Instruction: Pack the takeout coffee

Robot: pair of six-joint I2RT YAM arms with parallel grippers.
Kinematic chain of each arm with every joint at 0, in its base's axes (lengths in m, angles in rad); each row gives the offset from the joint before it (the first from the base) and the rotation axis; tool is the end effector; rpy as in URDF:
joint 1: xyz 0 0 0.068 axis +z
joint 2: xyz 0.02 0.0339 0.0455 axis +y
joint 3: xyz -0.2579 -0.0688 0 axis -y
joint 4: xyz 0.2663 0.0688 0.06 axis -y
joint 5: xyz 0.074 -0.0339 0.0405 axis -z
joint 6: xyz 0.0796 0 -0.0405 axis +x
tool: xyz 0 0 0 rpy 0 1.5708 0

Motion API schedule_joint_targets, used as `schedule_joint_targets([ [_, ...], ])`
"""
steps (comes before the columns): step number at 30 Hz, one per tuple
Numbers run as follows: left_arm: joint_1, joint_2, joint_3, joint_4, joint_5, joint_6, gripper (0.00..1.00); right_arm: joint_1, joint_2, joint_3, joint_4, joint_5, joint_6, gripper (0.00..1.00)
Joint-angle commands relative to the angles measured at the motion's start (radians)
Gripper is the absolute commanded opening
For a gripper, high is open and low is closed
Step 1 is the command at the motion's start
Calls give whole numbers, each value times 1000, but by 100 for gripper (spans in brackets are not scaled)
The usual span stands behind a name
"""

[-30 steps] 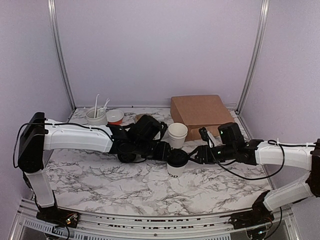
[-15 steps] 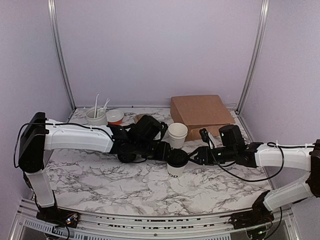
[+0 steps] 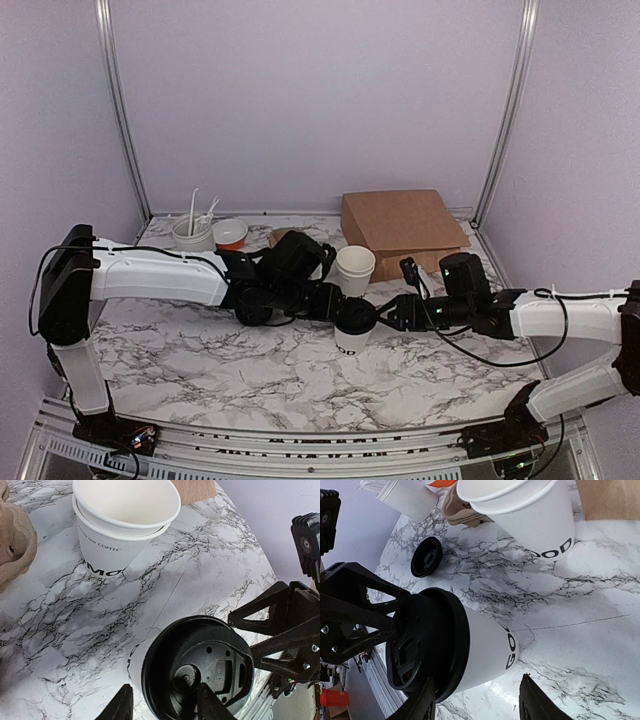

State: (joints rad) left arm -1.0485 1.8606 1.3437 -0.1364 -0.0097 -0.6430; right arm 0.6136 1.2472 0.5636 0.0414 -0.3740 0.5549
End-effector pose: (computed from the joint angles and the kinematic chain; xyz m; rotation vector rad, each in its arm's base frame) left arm 0.2385 -0.4129 0.1878 0.4744 2.3360 -0.8735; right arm 0.2293 0.1971 0.1476 -0.2929 2.3536 1.0249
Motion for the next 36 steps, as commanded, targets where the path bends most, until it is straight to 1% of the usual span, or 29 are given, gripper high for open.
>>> schedule_joint_targets([
  [1, -7, 41, -17, -61, -22, 11, 44, 15, 42, -54, -143, 87, -1, 53],
  [8, -4, 41, -24, -60, -26, 13, 44, 35, 55, -75, -154, 130, 10, 52],
  [14, -3, 38, -32, -59, -26, 15, 44, 38, 16, -84, -141, 131, 33, 52],
  [19, -2, 37, -29, -59, -15, 31, 44, 37, -23, -10, -135, 120, 43, 52],
  [26, -2, 38, -19, -59, -7, 45, 44, 11, -6, 119, -93, 83, 53, 53],
  [32, -3, 37, -14, -60, -1, 49, 44, -19, 35, 169, -84, 75, 40, 53],
  [36, -3, 41, -11, -58, 4, 50, 44, -31, 67, 165, -52, 44, 35, 53],
])
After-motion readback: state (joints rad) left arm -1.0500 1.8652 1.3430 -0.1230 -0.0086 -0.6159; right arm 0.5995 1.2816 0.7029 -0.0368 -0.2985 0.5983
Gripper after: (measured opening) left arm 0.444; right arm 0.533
